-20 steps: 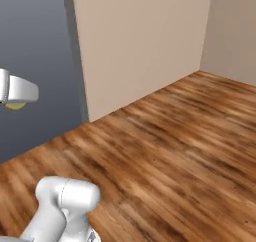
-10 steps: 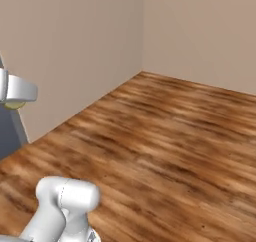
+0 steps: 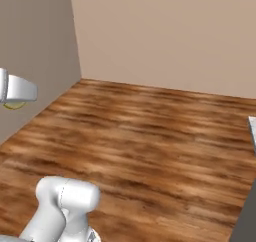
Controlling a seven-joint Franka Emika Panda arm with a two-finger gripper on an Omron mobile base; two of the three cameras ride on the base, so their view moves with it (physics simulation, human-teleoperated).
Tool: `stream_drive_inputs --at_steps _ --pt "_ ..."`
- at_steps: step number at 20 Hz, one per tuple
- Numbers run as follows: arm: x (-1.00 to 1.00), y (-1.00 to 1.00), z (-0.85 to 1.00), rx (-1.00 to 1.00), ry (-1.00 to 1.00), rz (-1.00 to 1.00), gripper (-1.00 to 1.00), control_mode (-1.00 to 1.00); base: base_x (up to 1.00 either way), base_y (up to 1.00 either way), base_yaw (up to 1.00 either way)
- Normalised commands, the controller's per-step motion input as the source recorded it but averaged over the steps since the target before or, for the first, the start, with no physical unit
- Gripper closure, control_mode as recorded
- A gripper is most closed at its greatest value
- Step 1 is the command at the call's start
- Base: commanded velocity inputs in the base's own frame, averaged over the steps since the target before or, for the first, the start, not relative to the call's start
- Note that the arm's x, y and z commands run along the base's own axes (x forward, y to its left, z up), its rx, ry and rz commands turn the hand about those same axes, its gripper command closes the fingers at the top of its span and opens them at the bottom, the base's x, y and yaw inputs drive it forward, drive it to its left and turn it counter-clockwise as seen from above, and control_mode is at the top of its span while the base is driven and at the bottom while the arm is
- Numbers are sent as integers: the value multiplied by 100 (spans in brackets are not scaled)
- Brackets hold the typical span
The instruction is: Gather the lemon wedge and carrot from the fridge and place them on a tray on the dining counter. Then gather the steak and fish from the fridge and place them on the other tray.
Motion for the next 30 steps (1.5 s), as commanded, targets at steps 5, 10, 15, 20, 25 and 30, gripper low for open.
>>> stream_drive_inputs --at_steps 5,10,15,20,25,30 --pt "0 0 0 0 0 0 100 100 100 -47 -43" --pt "0 0 0 0 0 0 100 100 100 -24 -41" --pt "0 0 0 0 0 0 100 100 100 -7 -43" --pt "0 0 0 0 0 0 100 100 100 0 -43" --pt "0 0 0 0 0 0 100 100 100 0 -43" --pt "0 0 0 0 0 0 100 100 100 -5 -45"
